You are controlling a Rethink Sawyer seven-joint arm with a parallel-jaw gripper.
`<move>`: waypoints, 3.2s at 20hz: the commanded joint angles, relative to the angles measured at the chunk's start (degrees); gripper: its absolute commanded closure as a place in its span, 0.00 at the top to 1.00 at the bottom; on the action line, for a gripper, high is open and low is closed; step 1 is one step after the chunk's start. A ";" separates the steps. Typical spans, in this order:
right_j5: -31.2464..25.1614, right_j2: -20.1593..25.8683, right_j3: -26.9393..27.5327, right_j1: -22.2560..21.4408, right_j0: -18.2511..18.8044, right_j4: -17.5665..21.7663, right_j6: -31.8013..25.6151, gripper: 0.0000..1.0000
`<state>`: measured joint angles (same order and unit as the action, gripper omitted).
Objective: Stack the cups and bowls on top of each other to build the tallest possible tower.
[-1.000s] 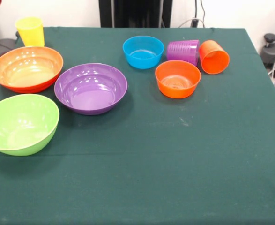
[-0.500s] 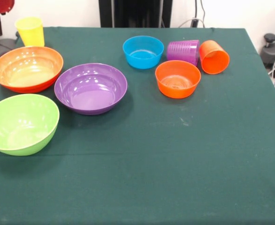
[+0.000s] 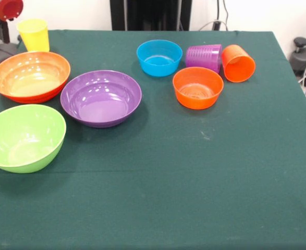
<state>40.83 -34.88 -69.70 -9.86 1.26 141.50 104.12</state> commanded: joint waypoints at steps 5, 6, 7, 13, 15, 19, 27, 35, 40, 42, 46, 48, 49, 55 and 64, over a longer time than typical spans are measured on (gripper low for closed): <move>-8.04 11.85 -4.20 0.87 -2.07 -5.06 -9.95 0.00; -7.99 11.96 -4.19 0.79 -2.04 -5.02 -9.87 0.00; -7.94 12.05 -4.22 0.75 -2.00 -4.95 -9.81 0.00; -8.37 12.57 -5.14 0.11 -2.01 -4.99 -10.17 0.00; -8.53 12.76 -5.43 0.04 -1.98 -4.97 -10.20 0.00; -8.63 12.82 -5.72 0.15 -2.11 -4.80 -9.54 0.00; -8.86 12.76 -5.89 -0.14 -2.27 -5.00 -8.99 0.00; -9.25 13.18 -7.03 -0.06 -2.45 -4.90 -9.80 0.00; -10.59 13.62 -9.41 -1.46 -2.12 -5.77 -11.82 0.00; -11.22 13.66 -10.40 -1.90 -2.02 -6.17 -12.51 0.00; -11.43 13.73 -12.24 -3.25 -1.36 -6.76 -14.23 0.00; -11.79 13.80 -13.54 -4.34 -1.13 -7.21 -15.58 0.00; -11.89 13.95 -14.17 -4.83 -1.00 -7.46 -16.08 0.00; -14.19 15.10 -18.20 -6.66 -0.01 -8.29 -19.20 0.00; -17.97 17.75 -24.51 -11.18 1.54 -7.01 -21.02 0.00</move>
<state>29.72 -29.70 -86.96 -18.84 1.52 136.07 103.85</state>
